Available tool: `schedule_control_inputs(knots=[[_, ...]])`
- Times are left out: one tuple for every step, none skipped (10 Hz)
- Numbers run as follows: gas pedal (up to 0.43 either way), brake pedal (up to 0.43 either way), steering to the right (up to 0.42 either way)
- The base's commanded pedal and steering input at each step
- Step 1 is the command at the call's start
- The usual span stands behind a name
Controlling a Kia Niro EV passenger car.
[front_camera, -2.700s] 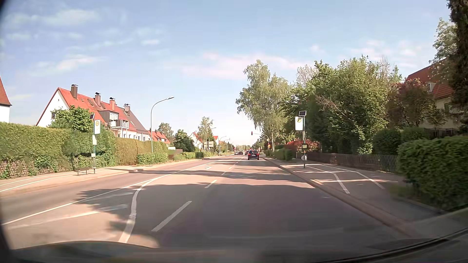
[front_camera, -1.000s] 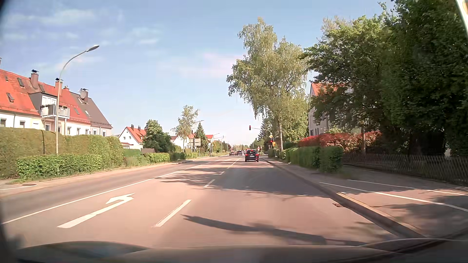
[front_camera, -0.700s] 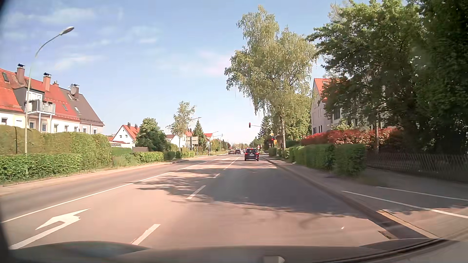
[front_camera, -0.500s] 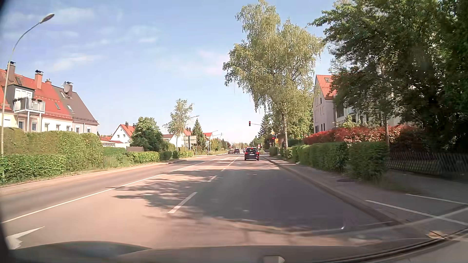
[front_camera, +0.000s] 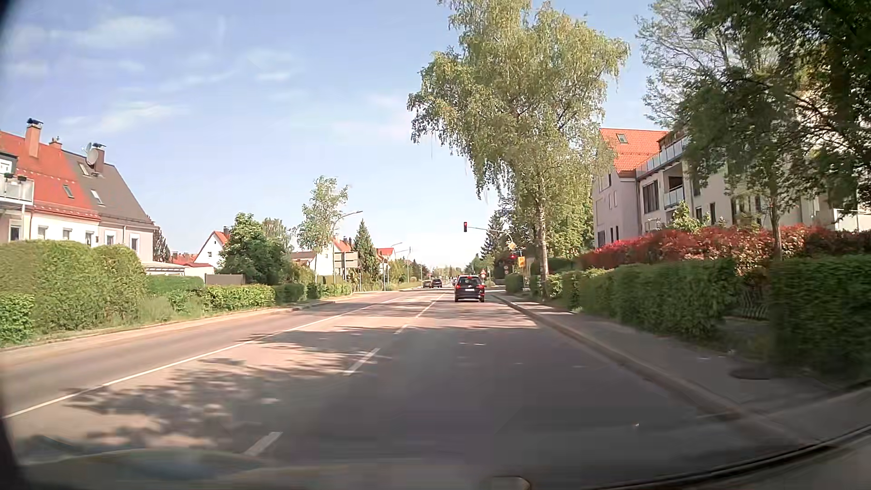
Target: Follow the waypoints while adhering to traffic rules and regulations
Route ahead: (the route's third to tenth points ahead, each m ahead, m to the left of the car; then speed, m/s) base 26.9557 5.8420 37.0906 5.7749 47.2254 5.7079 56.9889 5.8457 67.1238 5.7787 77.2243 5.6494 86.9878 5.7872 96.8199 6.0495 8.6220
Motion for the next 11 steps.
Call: schedule_control_inputs(knots=[[0.0,0.22,-0.003],[0.0,0.22,-0.004],[0.0,0.22,-0.005],[0.0,0.22,-0.005],[0.0,0.22,-0.005],[0.0,0.22,-0.003],[0.0,0.22,0.0],[0.0,0.22,0.0],[0.0,0.22,0.0],[0.0,0.22,0.0],[0.0,0.22,0.0]])
